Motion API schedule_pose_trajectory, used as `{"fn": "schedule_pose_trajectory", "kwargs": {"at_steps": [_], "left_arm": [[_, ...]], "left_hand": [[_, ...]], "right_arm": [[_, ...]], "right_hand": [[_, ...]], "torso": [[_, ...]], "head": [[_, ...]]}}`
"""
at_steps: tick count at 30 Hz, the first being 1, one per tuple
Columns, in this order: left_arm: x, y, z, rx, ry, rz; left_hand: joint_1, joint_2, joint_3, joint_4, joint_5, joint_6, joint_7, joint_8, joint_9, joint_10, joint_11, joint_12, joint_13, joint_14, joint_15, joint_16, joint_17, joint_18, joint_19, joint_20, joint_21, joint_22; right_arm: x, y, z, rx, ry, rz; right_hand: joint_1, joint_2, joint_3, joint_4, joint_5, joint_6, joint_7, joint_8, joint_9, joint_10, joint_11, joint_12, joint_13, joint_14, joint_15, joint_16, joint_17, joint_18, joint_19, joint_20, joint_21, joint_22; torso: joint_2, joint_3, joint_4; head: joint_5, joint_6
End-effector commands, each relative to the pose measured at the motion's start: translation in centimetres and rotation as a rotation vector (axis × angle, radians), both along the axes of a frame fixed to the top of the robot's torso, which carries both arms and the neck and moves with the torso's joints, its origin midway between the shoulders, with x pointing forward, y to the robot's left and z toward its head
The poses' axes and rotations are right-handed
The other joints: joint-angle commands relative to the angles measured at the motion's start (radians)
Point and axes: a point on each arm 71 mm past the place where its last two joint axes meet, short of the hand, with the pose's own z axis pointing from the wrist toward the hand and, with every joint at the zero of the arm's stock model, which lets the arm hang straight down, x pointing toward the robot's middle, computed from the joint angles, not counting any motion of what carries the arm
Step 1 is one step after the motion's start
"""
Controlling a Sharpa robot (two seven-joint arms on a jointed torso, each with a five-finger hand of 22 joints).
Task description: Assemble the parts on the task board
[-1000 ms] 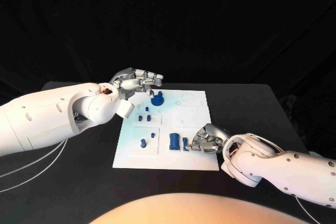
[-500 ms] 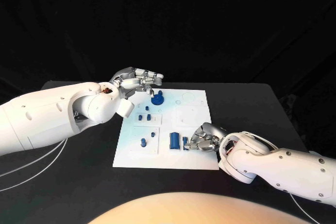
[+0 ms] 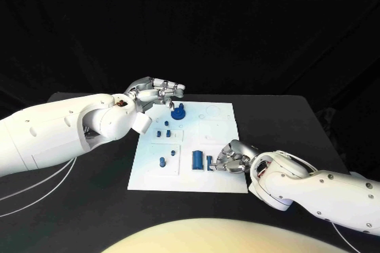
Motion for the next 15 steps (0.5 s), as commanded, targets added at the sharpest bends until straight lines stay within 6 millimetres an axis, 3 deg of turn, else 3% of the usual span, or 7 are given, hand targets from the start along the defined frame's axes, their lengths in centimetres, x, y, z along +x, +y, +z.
{"fn": "schedule_pose_trajectory", "kwargs": {"at_steps": [1,8,9,11,13,14,15], "left_arm": [[0.0,-0.2,0.1,-0.008,-0.006,-0.015],[0.3,-0.1,-0.2,-0.016,-0.009,0.001],[0.4,0.0,-0.3,-0.019,-0.008,0.004],[0.5,0.0,-0.6,-0.028,-0.005,0.017],[0.7,0.1,-1.2,-0.042,0.003,0.04],[0.8,0.2,-1.5,-0.052,0.008,0.055],[1.0,0.3,-1.8,-0.063,0.013,0.072]], "left_hand": [[-0.002,0.007,-0.005,0.003,-0.005,-0.002,-0.002,0.003,0.0,-0.006,-0.001,0.003,0.001,-0.006,0.002,0.006,-0.002,0.014,0.01,0.0,-0.006,-0.001],[-0.011,0.006,-0.013,0.008,-0.006,-0.004,-0.002,0.002,0.0,-0.01,0.0,0.004,0.003,-0.012,0.004,0.003,-0.004,0.013,0.007,0.001,-0.012,-0.004],[-0.014,0.005,-0.015,0.01,-0.006,-0.005,-0.002,0.002,-0.001,-0.012,0.0,0.004,0.004,-0.019,0.005,-0.002,-0.006,0.013,0.003,0.002,-0.016,-0.006],[-0.022,0.003,-0.024,0.016,-0.006,-0.008,-0.002,0.001,-0.001,-0.016,0.001,0.003,0.005,-0.047,0.009,-0.026,-0.018,0.012,-0.014,0.006,-0.036,-0.016],[-0.032,-0.006,-0.042,0.024,-0.008,-0.017,0.006,-0.001,-0.002,-0.035,0.008,-0.009,-0.002,-0.123,0.025,-0.101,-0.056,0.01,-0.068,0.022,-0.1,-0.051],[-0.037,-0.009,-0.052,0.029,-0.009,-0.02,0.009,-0.001,-0.002,-0.039,0.014,-0.015,-0.006,-0.141,0.032,-0.133,-0.074,0.011,-0.086,0.028,-0.129,-0.068],[-0.039,-0.005,-0.058,0.035,-0.008,-0.021,0.01,0.0,-0.002,-0.043,0.022,-0.02,-0.01,-0.163,0.037,-0.171,-0.094,0.01,-0.104,0.037,-0.16,-0.087]], "right_arm": [[0.1,-0.1,0.7,0.093,-0.023,0.002],[2.3,-1.7,2.2,0.371,0.013,-0.034],[2.7,-2.0,2.4,0.405,0.019,-0.04],[3.6,-2.5,2.6,0.484,0.038,-0.059],[4.8,-3.2,2.9,0.565,0.054,-0.09],[5.4,-3.5,3.0,0.602,0.059,-0.109],[6.1,-3.9,3.1,0.637,0.062,-0.129]], "right_hand": [[0.002,0.001,-0.011,0.002,-0.003,-0.008,-0.001,0.0,-0.002,-0.009,0.003,-0.024,0.041,0.081,-0.005,0.0,0.131,-0.013,0.059,-0.004,-0.021,0.23],[0.052,0.013,-0.013,-0.022,0.022,-0.082,0.038,-0.061,-0.034,-0.113,0.035,-0.18,-0.063,0.038,0.021,-0.124,-0.031,0.037,-0.048,0.016,-0.284,0.157],[0.061,0.015,-0.011,-0.027,0.022,-0.09,0.043,-0.068,-0.038,-0.158,0.042,-0.253,-0.113,0.02,0.025,-0.169,-0.083,0.05,-0.08,0.02,-0.358,0.135],[0.083,0.02,-0.008,-0.037,0.017,-0.108,0.057,-0.085,-0.047,-0.293,0.053,-0.476,-0.27,-0.033,0.037,-0.306,-0.233,0.084,-0.172,0.031,-0.564,0.069],[0.106,0.024,-0.002,-0.044,-0.007,-0.129,0.07,-0.104,-0.057,-0.377,0.075,-0.636,-0.397,-0.133,0.059,-0.559,-0.478,0.135,-0.329,0.047,-0.906,-0.058],[0.116,0.03,0.002,-0.043,-0.015,-0.141,0.083,-0.118,-0.065,-0.396,0.083,-0.683,-0.443,-0.181,0.066,-0.688,-0.59,0.141,-0.371,0.059,-0.996,-0.104],[0.124,0.032,0.006,-0.042,-0.026,-0.152,0.092,-0.129,-0.074,-0.417,0.09,-0.723,-0.48,-0.213,0.074,-0.753,-0.632,0.14,-0.391,0.068,-1.031,-0.13]], "torso": [[-0.003,-0.0016,-0.0011],[-0.023,-0.0055,-0.0077],[-0.026,-0.006,-0.0086],[-0.036,-0.0071,-0.0111],[-0.05,-0.0086,-0.0131],[-0.056,-0.0089,-0.0141],[-0.063,-0.0095,-0.0153]], "head": [[-0.001,0.006],[-0.005,0.025],[-0.005,0.027],[-0.006,0.042],[-0.009,0.057],[-0.009,0.064],[-0.009,0.075]]}}
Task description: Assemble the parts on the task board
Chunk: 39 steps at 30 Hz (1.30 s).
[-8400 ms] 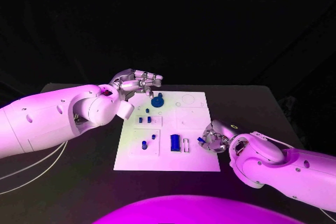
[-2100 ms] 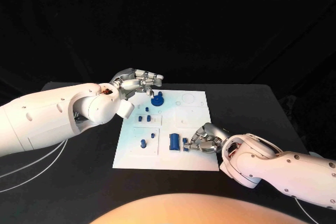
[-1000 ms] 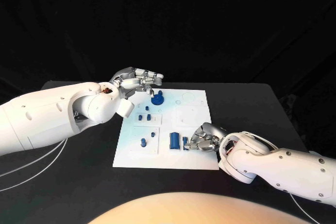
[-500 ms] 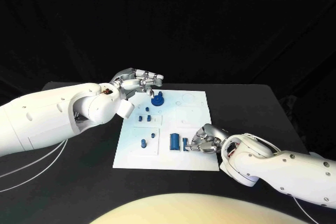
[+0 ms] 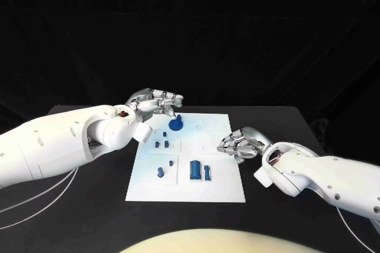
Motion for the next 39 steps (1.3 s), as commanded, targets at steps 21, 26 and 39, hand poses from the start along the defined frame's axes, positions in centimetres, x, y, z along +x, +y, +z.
{"fn": "schedule_pose_trajectory", "kwargs": {"at_steps": [21,26,39], "left_arm": [[2.4,1.4,-5.2,-0.117,-0.017,0.356],[2.3,1.0,-5.7,-0.102,0.018,0.312],[0.1,-1.4,-4.0,-0.041,-0.086,0.367]], "left_hand": [[0.022,0.066,-0.29,0.05,-0.001,-0.14,-0.02,-0.005,-0.048,-0.141,0.079,-0.256,-0.14,-0.228,0.139,-0.704,-0.382,-0.047,-0.227,0.172,-0.639,-0.435],[-0.412,0.142,-0.354,0.01,-0.042,-0.43,-0.065,-0.069,-0.113,-0.439,0.025,-0.323,-0.203,-0.504,0.087,-0.767,-0.474,-0.079,-0.473,0.078,-0.723,-0.48],[-0.788,0.142,-0.354,-0.068,-0.136,-0.68,-0.161,-0.069,-0.113,-0.693,-0.021,-0.323,-0.203,-0.743,0.04,-0.767,-0.474,-0.1,-0.686,0.0,-0.723,-0.559]], "right_arm": [[8.9,-2.7,2.0,0.456,-0.077,-0.138],[8.9,-2.9,1.8,0.416,-0.071,-0.176],[6.4,-1.9,3.1,0.542,-0.137,-0.326]], "right_hand": [[0.008,0.039,-0.025,-0.071,-0.124,-0.028,0.07,-0.144,-0.365,-0.042,0.133,-0.555,-0.769,-0.304,0.175,-0.793,-0.632,0.015,-0.347,0.195,-0.47,-0.72],[-0.435,0.012,-0.022,-0.166,-0.167,-0.316,0.01,-0.208,-0.444,-0.355,0.071,-0.628,-0.889,-0.612,0.125,-0.854,-0.694,-0.051,-0.585,0.104,-0.532,-0.906],[-0.808,0.012,-0.022,-0.166,-0.267,-0.565,-0.044,-0.208,-0.492,-0.63,0.023,-0.628,-0.889,-0.886,0.02,-0.854,-0.77,-0.079,-0.799,0.03,-0.532,-1.032]], "torso": [[-0.09,0.0128,-0.0253],[-0.087,0.0107,-0.0224],[-0.042,0.0315,0.0769]], "head": [[0.036,0.151],[0.034,0.151],[-0.037,0.194]]}}
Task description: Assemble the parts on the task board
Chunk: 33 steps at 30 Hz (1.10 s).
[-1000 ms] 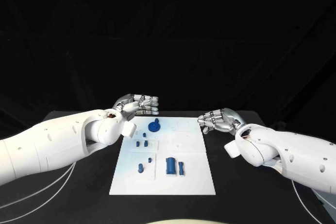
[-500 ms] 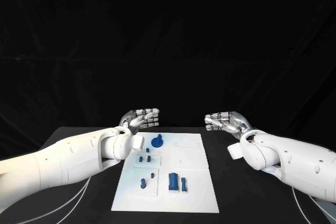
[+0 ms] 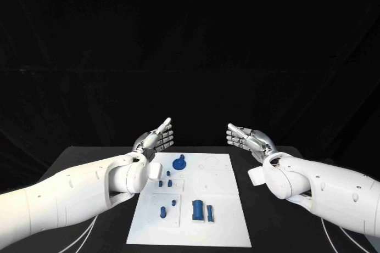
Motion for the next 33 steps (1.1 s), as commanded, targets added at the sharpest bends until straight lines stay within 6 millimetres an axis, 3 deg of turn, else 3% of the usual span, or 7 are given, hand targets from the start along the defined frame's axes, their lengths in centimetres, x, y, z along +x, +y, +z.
{"fn": "schedule_pose_trajectory", "kwargs": {"at_steps": [1,3,4,7,12,13,33], "left_arm": [[-0.9,-0.6,1.1,0.089,-0.096,0.087],[-1.4,-1.0,1.6,0.103,-0.117,0.099],[-1.7,-1.2,1.8,0.109,-0.127,0.104],[-2.3,-1.8,2.3,0.126,-0.153,0.119],[-2.7,-2.1,2.7,0.136,-0.17,0.129],[-2.8,-2.1,2.7,0.137,-0.17,0.129],[-2.8,-2.1,2.7,0.137,-0.17,0.129]], "left_hand": [[-0.263,0.008,-0.005,-0.025,-0.048,-0.176,-0.055,-0.011,-0.007,-0.179,-0.101,-0.011,-0.007,-0.168,-0.099,-0.011,-0.01,-0.101,-0.149,-0.056,-0.012,-0.026],[-0.304,0.008,-0.005,-0.025,-0.048,-0.204,-0.055,-0.011,-0.007,-0.208,-0.101,-0.011,-0.007,-0.194,-0.099,-0.011,-0.01,-0.101,-0.173,-0.064,-0.012,-0.026],[-0.326,0.008,-0.005,-0.025,-0.048,-0.219,-0.055,-0.011,-0.007,-0.223,-0.101,-0.011,-0.007,-0.208,-0.099,-0.011,-0.01,-0.101,-0.185,-0.069,-0.012,-0.026],[-0.376,0.008,-0.005,-0.025,-0.048,-0.252,-0.055,-0.011,-0.007,-0.257,-0.101,-0.011,-0.007,-0.24,-0.099,-0.011,-0.01,-0.101,-0.214,-0.08,-0.012,-0.026],[-0.459,0.008,-0.005,-0.025,-0.048,-0.307,-0.055,-0.011,-0.007,-0.314,-0.101,-0.011,-0.007,-0.293,-0.099,-0.011,-0.01,-0.101,-0.261,-0.097,-0.012,-0.026],[-0.473,0.008,-0.005,-0.025,-0.048,-0.317,-0.055,-0.011,-0.007,-0.323,-0.101,-0.011,-0.007,-0.302,-0.099,-0.011,-0.01,-0.101,-0.269,-0.169,-0.012,-0.026],[-0.657,0.008,-0.005,-0.025,-0.048,-0.439,-0.055,-0.011,-0.007,-0.449,-0.101,-0.011,-0.007,-0.418,-0.099,-0.011,-0.01,-0.101,-0.371,-0.169,-0.012,-0.026]], "right_arm": [[-1.0,-0.1,0.8,0.061,-0.041,-0.153],[-1.7,0.0,1.1,0.082,-0.045,-0.189],[-2.0,0.1,1.3,0.091,-0.046,-0.206],[-2.8,0.3,1.7,0.112,-0.048,-0.25],[-3.5,0.4,2.1,0.126,-0.048,-0.283],[-3.5,0.4,2.1,0.127,-0.048,-0.285],[-3.5,0.4,2.1,0.128,-0.048,-0.286]], "right_hand": [[-0.261,-0.005,0.001,-0.016,-0.06,-0.175,-0.039,-0.013,-0.102,-0.192,-0.102,-0.013,-0.012,-0.193,-0.075,-0.01,-0.02,-0.046,-0.149,-0.053,-0.011,-0.088],[-0.302,-0.005,0.001,-0.016,-0.06,-0.202,-0.044,-0.013,-0.102,-0.222,-0.102,-0.013,-0.012,-0.223,-0.075,-0.01,-0.02,-0.047,-0.172,-0.061,-0.011,-0.102],[-0.322,-0.005,0.001,-0.016,-0.06,-0.216,-0.117,-0.013,-0.102,-0.237,-0.102,-0.013,-0.012,-0.238,-0.075,-0.01,-0.02,-0.047,-0.184,-0.065,-0.011,-0.109],[-0.373,-0.005,0.001,-0.016,-0.06,-0.25,-0.117,-0.013,-0.102,-0.275,-0.102,-0.013,-0.012,-0.276,-0.075,-0.01,-0.02,-0.127,-0.213,-0.076,-0.011,-0.126],[-0.455,-0.005,0.001,-0.016,-0.06,-0.304,-0.117,-0.013,-0.102,-0.335,-0.102,-0.013,-0.012,-0.337,-0.075,-0.01,-0.02,-0.127,-0.259,-0.161,-0.011,-0.153],[-0.469,-0.005,0.001,-0.016,-0.06,-0.314,-0.117,-0.013,-0.102,-0.345,-0.102,-0.013,-0.012,-0.347,-0.075,-0.01,-0.02,-0.127,-0.267,-0.161,-0.011,-0.158],[-0.651,-0.005,0.001,-0.016,-0.06,-0.436,-0.117,-0.013,-0.102,-0.48,-0.102,-0.013,-0.012,-0.482,-0.075,-0.01,-0.02,-0.127,-0.369,-0.161,-0.011,-0.268]], "torso": [[0.026,0.0125,0.0589],[0.032,0.0151,0.0712],[0.034,0.0161,0.0759],[0.038,0.0178,0.0839],[0.038,0.0179,0.0847],[0.038,0.0179,0.0847],[0.038,0.0179,0.0847]], "head": [[-0.034,0.02],[-0.042,0.025],[-0.046,0.027],[-0.052,0.031],[-0.052,0.031],[-0.052,0.031],[-0.052,0.031]]}}
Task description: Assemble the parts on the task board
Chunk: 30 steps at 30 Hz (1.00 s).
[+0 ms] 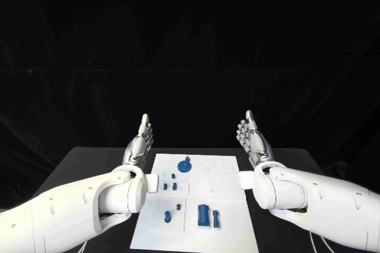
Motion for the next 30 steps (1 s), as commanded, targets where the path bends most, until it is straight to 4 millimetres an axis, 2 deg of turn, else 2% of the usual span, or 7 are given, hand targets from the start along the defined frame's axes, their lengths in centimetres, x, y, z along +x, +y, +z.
{"fn": "schedule_pose_trajectory", "kwargs": {"at_steps": [1,8,9,10,14,15,30], "left_arm": [[-0.02,-0.13,0.3,0.009,-0.031,-0.001],[-0.02,-0.13,0.3,0.009,-0.031,-0.001],[-0.02,-0.13,0.3,0.009,-0.031,-0.001],[-0.02,-0.13,0.3,0.009,-0.031,-0.001],[-0.02,-0.13,0.3,0.009,-0.031,-0.001],[-0.02,-0.13,0.3,0.009,-0.031,-0.001],[-0.02,-0.13,0.3,0.009,-0.031,-0.001]], "left_hand": [[-0.062,0.0,0.0,-0.005,-0.005,-0.041,0.0,-0.007,-0.002,-0.042,-0.001,-0.006,-0.001,-0.039,0.0,-0.007,-0.001,-0.015,-0.036,-0.005,-0.006,-0.001],[-0.092,0.0,0.0,-0.005,-0.005,-0.062,0.0,-0.007,-0.002,-0.061,-0.001,-0.006,-0.001,-0.127,0.0,-0.007,-0.001,-0.015,-0.116,-0.005,-0.006,-0.001],[-0.097,0.0,0.0,-0.005,-0.005,-0.062,0.0,-0.007,-0.002,-0.064,-0.001,-0.006,-0.001,-0.127,0.0,-0.007,-0.001,-0.015,-0.116,-0.005,-0.006,-0.001],[-0.1,0.0,0.0,-0.005,-0.005,-0.134,0.0,-0.007,-0.002,-0.135,-0.001,-0.006,-0.001,-0.127,0.0,-0.007,-0.001,-0.015,-0.116,-0.005,-0.006,-0.001],[-0.126,0.0,0.0,-0.005,-0.005,-0.134,0.0,-0.007,-0.002,-0.135,-0.001,-0.006,-0.001,-0.127,0.0,-0.007,-0.001,-0.015,-0.116,-0.005,-0.006,-0.001],[-0.199,0.0,0.0,-0.005,-0.005,-0.134,0.0,-0.007,-0.002,-0.135,-0.001,-0.006,-0.001,-0.127,0.0,-0.007,-0.001,-0.015,-0.116,-0.005,-0.006,-0.001],[-0.199,0.0,0.0,-0.005,-0.005,-0.134,0.0,-0.007,-0.002,-0.135,-0.001,-0.006,-0.001,-0.127,0.0,-0.007,-0.001,-0.015,-0.116,-0.005,-0.006,-0.001]], "right_arm": [[-0.03,0.03,0.15,-0.001,-0.019,-0.002],[-0.03,0.03,0.15,-0.001,-0.019,-0.002],[-0.03,0.03,0.15,-0.001,-0.019,-0.002],[-0.03,0.03,0.15,-0.001,-0.019,-0.002],[-0.03,0.03,0.15,-0.001,-0.019,-0.002],[-0.03,0.03,0.15,-0.001,-0.019,-0.002],[-0.03,0.03,0.15,-0.001,-0.019,-0.002]], "right_hand": [[-0.064,0.0,0.0,-0.004,-0.005,-0.043,0.0,-0.003,-0.002,-0.047,0.0,-0.004,-0.002,-0.047,0.0,-0.004,-0.002,-0.014,-0.038,0.0,-0.005,-0.026],[-0.095,0.0,0.0,-0.004,-0.005,-0.063,0.0,-0.003,-0.002,-0.069,0.0,-0.004,-0.002,-0.069,0.0,-0.004,-0.002,-0.014,-0.118,0.0,-0.005,-0.026],[-0.096,0.0,0.0,-0.004,-0.005,-0.135,0.0,-0.003,-0.002,-0.071,0.0,-0.004,-0.002,-0.07,0.0,-0.004,-0.002,-0.014,-0.118,0.0,-0.005,-0.026],[-0.104,0.0,0.0,-0.004,-0.005,-0.135,0.0,-0.003,-0.002,-0.076,0.0,-0.004,-0.002,-0.074,0.0,-0.004,-0.002,-0.014,-0.118,0.0,-0.005,-0.026],[-0.126,0.0,0.0,-0.004,-0.005,-0.135,0.0,-0.003,-0.002,-0.148,0.0,-0.004,-0.002,-0.147,0.0,-0.004,-0.002,-0.014,-0.118,0.0,-0.005,-0.026],[-0.201,0.0,0.0,-0.004,-0.005,-0.135,0.0,-0.003,-0.002,-0.148,0.0,-0.004,-0.002,-0.147,0.0,-0.004,-0.002,-0.014,-0.118,0.0,-0.005,-0.026],[-0.201,0.0,0.0,-0.004,-0.005,-0.135,0.0,-0.003,-0.002,-0.148,0.0,-0.004,-0.002,-0.147,0.0,-0.004,-0.002,-0.014,-0.118,0.0,-0.005,-0.026]], "torso": [[0.0,-0.0001,0.0],[0.0,-0.0001,0.0],[0.0,-0.0001,0.0],[0.0,-0.0001,0.0],[0.0,-0.0001,0.0],[0.0,-0.0001,0.0],[0.0,-0.0001,0.0]], "head": [[0.0,0.0],[0.0,0.0],[0.0,0.0],[0.0,0.0],[0.0,0.0],[0.0,0.0],[0.0,0.0]]}}
